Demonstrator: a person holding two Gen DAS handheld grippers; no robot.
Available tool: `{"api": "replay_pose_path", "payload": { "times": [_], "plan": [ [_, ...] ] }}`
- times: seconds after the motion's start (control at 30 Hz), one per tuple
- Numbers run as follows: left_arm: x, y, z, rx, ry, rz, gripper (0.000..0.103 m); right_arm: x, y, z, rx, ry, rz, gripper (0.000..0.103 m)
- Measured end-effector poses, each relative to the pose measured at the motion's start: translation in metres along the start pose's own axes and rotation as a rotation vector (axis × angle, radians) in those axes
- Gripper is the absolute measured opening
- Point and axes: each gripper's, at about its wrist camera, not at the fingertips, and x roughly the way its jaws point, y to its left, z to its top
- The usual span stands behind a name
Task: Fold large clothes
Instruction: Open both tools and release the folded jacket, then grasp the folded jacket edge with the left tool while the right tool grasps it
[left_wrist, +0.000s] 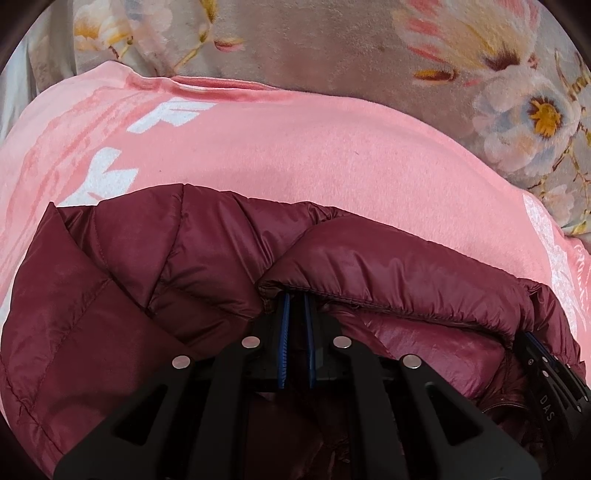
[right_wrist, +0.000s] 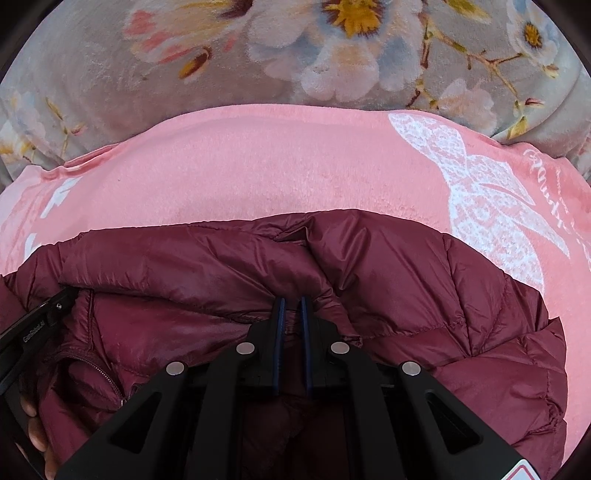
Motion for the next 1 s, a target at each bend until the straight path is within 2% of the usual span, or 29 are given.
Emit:
{"api": "replay_pose_path", "payload": {
  "times": [0.07, 0.13, 0.2, 0.23, 0.3, 0.4, 0.47, 0.5, 0.57, 0.6, 0.63, 0.7, 0.83, 0.9, 1.0],
  "plan": [
    [-0.008, 0.007, -0.004, -0.021, 0.009, -0.015, 0.008, -0.005, -0.001, -0.002, 0.001, 0.001, 0.006, 0.008],
    [-0.03, 0.011, -0.014, 0.001, 0.021, 0.014, 0.009, -0.028, -0.002, -0.012, -0.005, 0.0, -0.013, 0.01],
    [-0.067, 0.021, -0.032, 0.039, 0.015, -0.008, 0.009, -0.067, -0.002, -0.034, -0.015, -0.035, 0.033, 0.021],
    [-0.086, 0.029, -0.042, 0.05, 0.011, -0.033, 0.009, -0.083, -0.003, -0.044, -0.026, -0.043, 0.054, 0.032],
    [-0.123, 0.051, -0.065, 0.054, 0.017, -0.067, 0.01, -0.134, -0.01, -0.079, -0.054, -0.076, 0.107, 0.036],
    [-0.17, 0.089, -0.1, 0.029, 0.037, -0.097, 0.023, -0.2, -0.03, -0.134, -0.068, -0.107, 0.154, 0.049],
    [-0.204, 0.119, -0.133, 0.011, 0.043, -0.108, 0.036, -0.237, -0.048, -0.17, -0.065, -0.118, 0.181, 0.059],
    [-0.223, 0.137, -0.153, 0.0, 0.047, -0.102, 0.04, -0.257, -0.059, -0.191, -0.058, -0.12, 0.182, 0.06],
    [-0.248, 0.163, -0.184, -0.02, 0.052, -0.069, 0.055, -0.285, -0.079, -0.225, -0.036, -0.114, 0.173, 0.064],
    [-0.259, 0.177, -0.202, -0.038, 0.058, -0.044, 0.059, -0.297, -0.09, -0.243, -0.022, -0.109, 0.161, 0.065],
    [-0.265, 0.187, -0.212, -0.054, 0.061, -0.024, 0.063, -0.305, -0.098, -0.256, -0.01, -0.108, 0.143, 0.066],
    [-0.278, 0.208, -0.238, -0.095, 0.067, 0.022, 0.064, -0.322, -0.121, -0.287, 0.03, -0.103, 0.095, 0.069],
    [-0.282, 0.24, -0.263, -0.214, 0.088, 0.024, 0.067, -0.328, -0.15, -0.325, 0.12, -0.07, 0.033, 0.069],
    [-0.282, 0.249, -0.27, -0.276, 0.072, -0.012, 0.068, -0.325, -0.163, -0.337, 0.211, -0.044, 0.072, 0.069],
    [-0.283, 0.248, -0.271, -0.303, 0.061, -0.016, 0.068, -0.322, -0.167, -0.34, 0.252, -0.02, 0.101, 0.069]
  ]
}}
